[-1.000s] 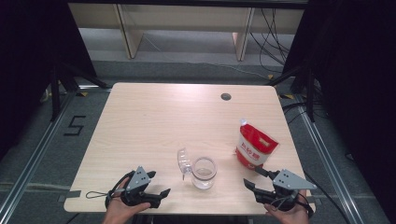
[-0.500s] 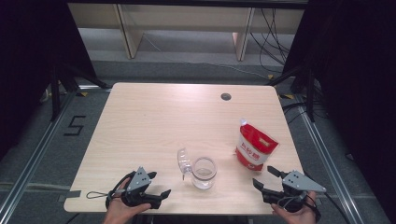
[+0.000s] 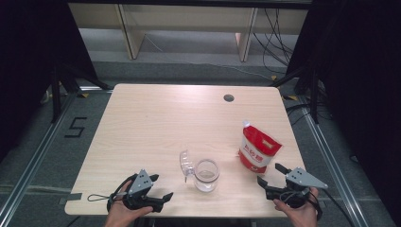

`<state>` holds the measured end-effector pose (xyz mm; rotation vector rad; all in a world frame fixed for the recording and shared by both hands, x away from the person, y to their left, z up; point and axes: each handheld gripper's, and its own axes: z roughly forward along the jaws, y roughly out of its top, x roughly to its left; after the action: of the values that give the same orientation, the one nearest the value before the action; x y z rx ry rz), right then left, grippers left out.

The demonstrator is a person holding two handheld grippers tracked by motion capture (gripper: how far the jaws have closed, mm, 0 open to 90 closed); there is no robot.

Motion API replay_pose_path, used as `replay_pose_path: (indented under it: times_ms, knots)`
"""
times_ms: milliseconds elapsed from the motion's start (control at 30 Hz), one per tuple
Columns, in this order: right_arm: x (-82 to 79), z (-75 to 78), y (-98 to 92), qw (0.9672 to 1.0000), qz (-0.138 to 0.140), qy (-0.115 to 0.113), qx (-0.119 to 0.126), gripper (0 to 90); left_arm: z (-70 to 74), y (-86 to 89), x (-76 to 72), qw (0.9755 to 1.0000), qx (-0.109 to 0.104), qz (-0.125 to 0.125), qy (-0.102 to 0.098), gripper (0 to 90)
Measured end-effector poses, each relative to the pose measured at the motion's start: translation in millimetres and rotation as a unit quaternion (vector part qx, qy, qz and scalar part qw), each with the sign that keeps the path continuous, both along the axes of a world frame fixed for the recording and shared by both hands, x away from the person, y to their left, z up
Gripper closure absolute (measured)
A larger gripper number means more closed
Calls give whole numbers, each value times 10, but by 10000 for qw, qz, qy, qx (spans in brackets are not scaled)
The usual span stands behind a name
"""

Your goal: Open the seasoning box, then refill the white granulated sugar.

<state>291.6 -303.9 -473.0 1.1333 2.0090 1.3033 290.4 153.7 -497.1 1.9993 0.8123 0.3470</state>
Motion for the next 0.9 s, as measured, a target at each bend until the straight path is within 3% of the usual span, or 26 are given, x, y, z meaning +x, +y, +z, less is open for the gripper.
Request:
replay_pose_path:
  times_ms: [67, 133, 167, 233, 267, 333, 467, 500, 533, 567, 600, 733, 767, 900]
  knots:
    - [27, -9, -5, 9999, 73, -46, -85, 171, 4, -1, -11, 10000, -6, 9, 8, 183]
    - [25, -11, 12, 10000, 31, 67, 33, 172, 6, 6, -13, 10000, 16, 6, 20, 183]
    - [59, -21, -6, 9999, 108, -83, -55, 172, 3, 3, -15, 10000, -17, 26, 22, 183]
    - [87, -31, -14, 9998, 95, -127, -109, 172, 3, 16, -5, 10000, 49, -21, -70, 183]
    - [82, -35, 3, 10000, 48, -7, -5, 174, 1, 16, -5, 10000, 37, -8, -65, 183]
    - [100, -42, 5, 10000, 59, 14, -17, 177, 12, 36, 0, 9998, 167, -58, -77, 183]
    - [179, -60, -1, 9999, 55, -36, -86, 182, -6, 13, -28, 10000, 16, 37, 13, 183]
    - [187, -64, 13, 10000, 10, 61, -8, 187, 3, 29, -29, 9999, 139, -37, 4, 183]
    - [225, -71, -2, 9999, 77, -77, -91, 192, 6, 34, -25, 9998, 190, -73, -60, 183]
    - [221, -66, 15, 10000, 22, 33, -21, 193, -2, 23, -34, 9999, 77, -54, -81, 183]
    - [256, -73, 9, 9999, 85, -54, -64, 192, -9, 18, -52, 10000, 4, 15, -6, 183]
    - [278, -68, 41, 10000, -25, 15, 8, 194, -14, 46, -49, 9999, 65, -35, -106, 183]
    - [306, -70, 26, 9999, 45, -106, -78, 195, -7, 44, -54, 9999, 62, -18, -79, 183]
    - [341, -85, 41, 10000, 11, -46, -59, 193, 0, 26, -71, 10000, 59, -21, -36, 183]
